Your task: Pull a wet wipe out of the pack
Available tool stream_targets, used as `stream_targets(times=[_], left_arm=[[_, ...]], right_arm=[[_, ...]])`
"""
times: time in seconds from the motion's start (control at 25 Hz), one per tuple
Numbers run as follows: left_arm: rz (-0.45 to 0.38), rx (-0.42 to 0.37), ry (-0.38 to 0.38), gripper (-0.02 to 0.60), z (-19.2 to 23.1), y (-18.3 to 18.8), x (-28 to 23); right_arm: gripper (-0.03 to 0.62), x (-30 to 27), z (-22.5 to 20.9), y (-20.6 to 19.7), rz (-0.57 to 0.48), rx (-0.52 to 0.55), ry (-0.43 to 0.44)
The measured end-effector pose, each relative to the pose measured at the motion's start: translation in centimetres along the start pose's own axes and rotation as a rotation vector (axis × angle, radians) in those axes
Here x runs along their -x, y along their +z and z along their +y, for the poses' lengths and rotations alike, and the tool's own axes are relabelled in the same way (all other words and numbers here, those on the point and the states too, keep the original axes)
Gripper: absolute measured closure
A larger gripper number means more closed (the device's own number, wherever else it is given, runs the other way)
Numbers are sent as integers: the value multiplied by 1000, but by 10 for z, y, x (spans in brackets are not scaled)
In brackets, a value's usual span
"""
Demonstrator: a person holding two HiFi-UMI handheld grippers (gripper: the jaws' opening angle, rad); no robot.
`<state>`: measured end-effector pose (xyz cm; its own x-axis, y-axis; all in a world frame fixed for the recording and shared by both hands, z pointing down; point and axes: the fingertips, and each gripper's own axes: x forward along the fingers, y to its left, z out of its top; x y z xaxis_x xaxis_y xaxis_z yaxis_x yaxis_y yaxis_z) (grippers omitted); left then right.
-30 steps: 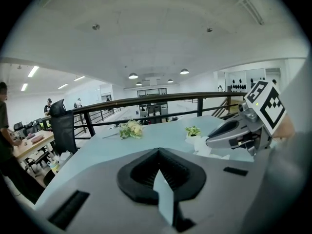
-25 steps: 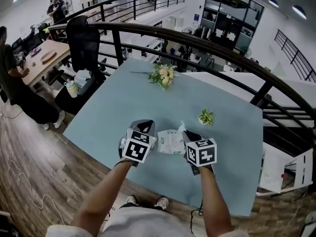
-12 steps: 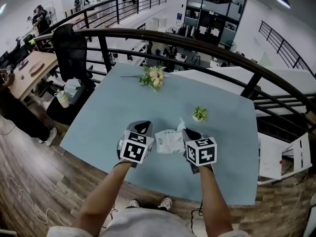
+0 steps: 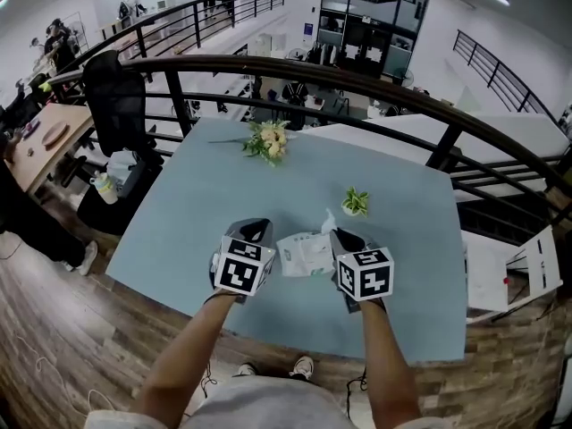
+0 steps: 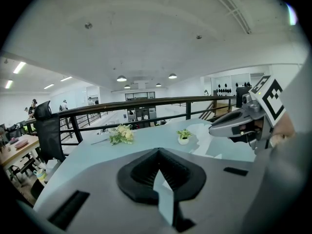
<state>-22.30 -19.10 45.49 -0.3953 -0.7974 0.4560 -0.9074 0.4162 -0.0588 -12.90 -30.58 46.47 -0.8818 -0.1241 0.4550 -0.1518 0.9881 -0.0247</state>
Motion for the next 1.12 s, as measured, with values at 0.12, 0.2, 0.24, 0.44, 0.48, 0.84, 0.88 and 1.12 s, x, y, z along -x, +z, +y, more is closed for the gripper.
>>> stream_targets(times=[0.12, 0.2, 0.24, 0.44, 0.48, 0.84, 0.88, 1.12], left_arm=[[-7, -2, -3, 588, -2, 2, 1], [-14, -3, -3, 588, -2, 5, 4], [-18, -2, -3, 588, -1, 6, 5], [-23, -1, -2, 588, -2, 6, 8], [-25, 0, -1, 588, -2, 6, 8], [-34, 1, 5, 588, -5, 8, 15], [-34, 1, 7, 588, -4, 8, 15], [-38, 1, 15, 588, -6, 9, 22]], right_arm=[[579, 5, -2, 1, -10, -12, -14], [579, 9, -3, 3, -21, -22, -22], [579, 11, -2, 4, -26, -25, -25], [579, 16, -2, 10, -48, -20, -36], [579, 17, -2, 12, -58, -17, -37], [579, 33, -7, 35, -113, 25, -62], [579, 34, -7, 36, -115, 28, -65], [579, 44, -12, 35, -128, 17, -78]])
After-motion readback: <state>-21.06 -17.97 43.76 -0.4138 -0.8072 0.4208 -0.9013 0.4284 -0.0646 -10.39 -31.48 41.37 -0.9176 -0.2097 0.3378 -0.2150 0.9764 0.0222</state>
